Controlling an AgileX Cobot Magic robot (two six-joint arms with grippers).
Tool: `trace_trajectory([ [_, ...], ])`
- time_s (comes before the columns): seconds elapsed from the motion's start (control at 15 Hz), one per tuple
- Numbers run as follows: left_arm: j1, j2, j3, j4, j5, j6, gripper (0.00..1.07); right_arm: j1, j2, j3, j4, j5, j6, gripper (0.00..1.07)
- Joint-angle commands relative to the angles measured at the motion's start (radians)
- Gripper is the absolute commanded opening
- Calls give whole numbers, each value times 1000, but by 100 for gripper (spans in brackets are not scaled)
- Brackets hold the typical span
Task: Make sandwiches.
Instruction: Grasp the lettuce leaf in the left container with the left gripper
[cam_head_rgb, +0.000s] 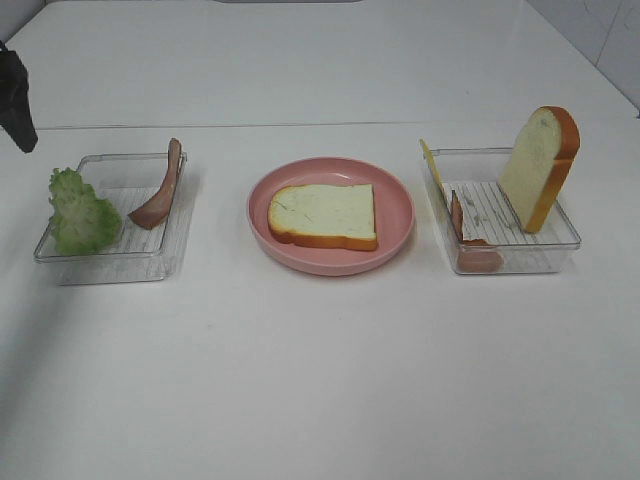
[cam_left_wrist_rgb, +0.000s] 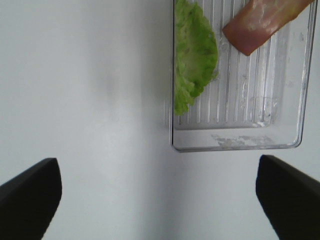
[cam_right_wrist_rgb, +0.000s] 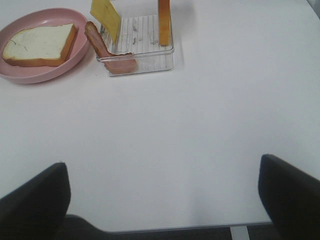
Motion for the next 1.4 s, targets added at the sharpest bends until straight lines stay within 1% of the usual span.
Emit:
trace_trajectory([
  [0.07, 1, 27, 8, -25, -46, 4, 100, -2, -33, 4, 0, -9, -4, 98],
  [0.33, 1, 107, 7, -32, -103, 4, 100, -2, -33, 4, 0, -9, -4, 98],
  [0.6, 1, 184, 7, -67, -183, 7, 100, -2, -33, 4, 0, -9, -4, 98],
  [0.73, 1, 226, 2, -82, -209, 23, 100, -2, -33, 4, 0, -9, -4, 98],
  [1.13, 1, 274, 2, -92, -221, 26, 98, -2, -33, 4, 0, -9, -4, 98],
  [1.4, 1, 273, -20, -92, -153, 26, 96, -2, -33, 4, 0, -9, -4, 98],
])
